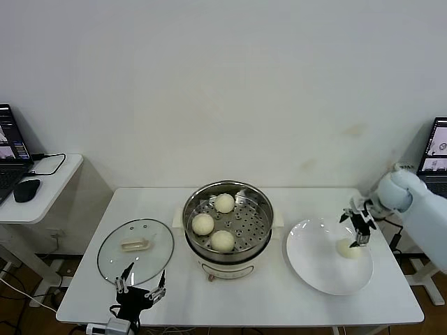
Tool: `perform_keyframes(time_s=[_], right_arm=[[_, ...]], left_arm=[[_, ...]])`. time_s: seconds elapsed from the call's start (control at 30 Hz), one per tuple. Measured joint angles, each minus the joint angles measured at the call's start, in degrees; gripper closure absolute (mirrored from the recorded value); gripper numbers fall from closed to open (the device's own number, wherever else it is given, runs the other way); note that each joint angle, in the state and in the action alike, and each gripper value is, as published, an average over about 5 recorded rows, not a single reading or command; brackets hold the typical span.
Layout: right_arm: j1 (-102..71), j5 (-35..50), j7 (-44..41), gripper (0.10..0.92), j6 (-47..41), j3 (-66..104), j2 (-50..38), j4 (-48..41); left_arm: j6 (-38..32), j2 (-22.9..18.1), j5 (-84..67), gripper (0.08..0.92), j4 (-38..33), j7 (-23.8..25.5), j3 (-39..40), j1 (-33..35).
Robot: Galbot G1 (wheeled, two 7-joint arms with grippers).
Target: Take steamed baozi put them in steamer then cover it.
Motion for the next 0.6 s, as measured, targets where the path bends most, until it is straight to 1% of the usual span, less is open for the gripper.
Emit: perform_keyframes(time_s=[0.6], right_arm=[[-4.51,-7.18,1.35,0.203,2.79,4.13,3.61,-5.85]], left_arm=[[0.11,0.35,-0.01,0.177,1.72,0.13,0.07,-0.95]])
